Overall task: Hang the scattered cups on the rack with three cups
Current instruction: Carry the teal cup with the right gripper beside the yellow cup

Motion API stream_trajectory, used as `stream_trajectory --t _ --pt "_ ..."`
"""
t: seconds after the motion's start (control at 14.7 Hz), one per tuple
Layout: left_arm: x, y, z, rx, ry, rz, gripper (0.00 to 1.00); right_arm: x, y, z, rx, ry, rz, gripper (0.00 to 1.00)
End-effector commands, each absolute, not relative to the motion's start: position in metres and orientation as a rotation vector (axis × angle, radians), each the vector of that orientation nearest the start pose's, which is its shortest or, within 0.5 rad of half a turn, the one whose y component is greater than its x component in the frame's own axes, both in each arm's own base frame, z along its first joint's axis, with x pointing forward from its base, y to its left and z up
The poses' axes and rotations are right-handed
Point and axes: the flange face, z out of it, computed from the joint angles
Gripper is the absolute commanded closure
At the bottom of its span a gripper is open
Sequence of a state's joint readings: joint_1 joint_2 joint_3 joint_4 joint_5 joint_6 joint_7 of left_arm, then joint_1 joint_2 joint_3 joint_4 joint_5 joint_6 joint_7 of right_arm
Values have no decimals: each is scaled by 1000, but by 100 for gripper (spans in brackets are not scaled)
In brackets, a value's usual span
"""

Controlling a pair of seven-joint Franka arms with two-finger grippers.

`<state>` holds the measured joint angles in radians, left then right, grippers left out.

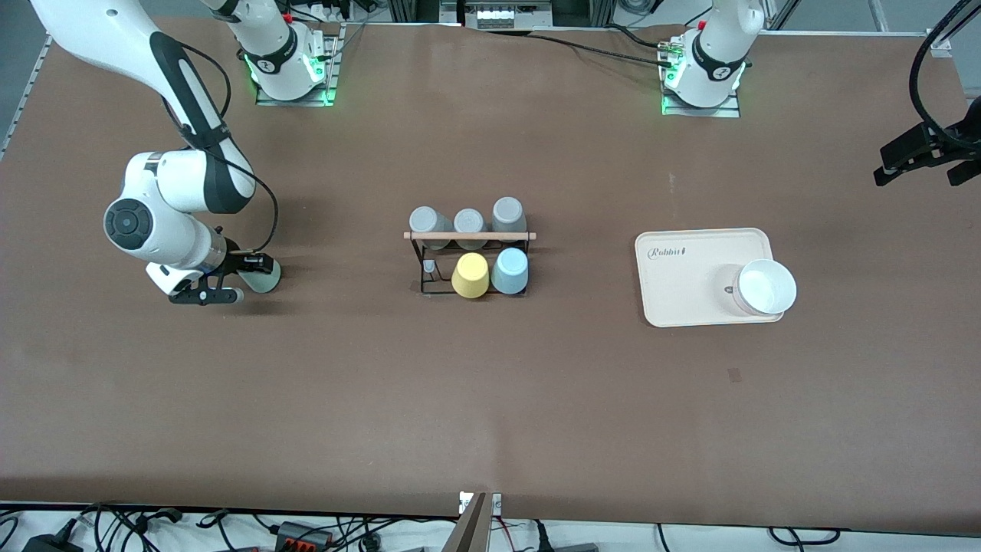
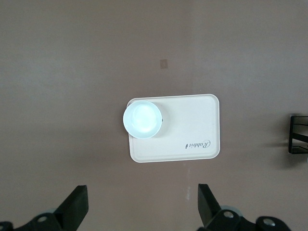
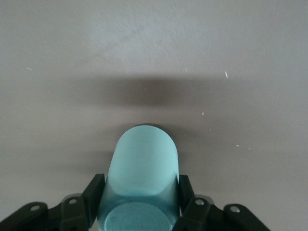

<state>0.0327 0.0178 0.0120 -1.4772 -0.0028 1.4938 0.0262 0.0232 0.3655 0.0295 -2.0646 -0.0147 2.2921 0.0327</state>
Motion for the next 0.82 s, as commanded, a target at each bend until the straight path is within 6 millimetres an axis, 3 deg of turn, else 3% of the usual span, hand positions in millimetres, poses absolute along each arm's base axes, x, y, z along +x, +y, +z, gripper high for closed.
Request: stream_trajectory --t 0.0,0.27,0.48,0.61,0.75 --pt "555 20 656 -3157 -61 -30 0 603 68 303 -3121 -133 269 75" --pt "555 20 654 -3156 -64 -27 0 622 151 375 -3114 -258 219 75" --pt "555 20 654 -3156 -52 -27 0 623 217 403 -3111 -152 185 75" --pt "555 20 654 -3156 -47 -22 0 615 267 412 -3081 16 169 74" --pt "553 20 657 -3156 -47 -25 0 614 304 417 -3048 134 158 74"
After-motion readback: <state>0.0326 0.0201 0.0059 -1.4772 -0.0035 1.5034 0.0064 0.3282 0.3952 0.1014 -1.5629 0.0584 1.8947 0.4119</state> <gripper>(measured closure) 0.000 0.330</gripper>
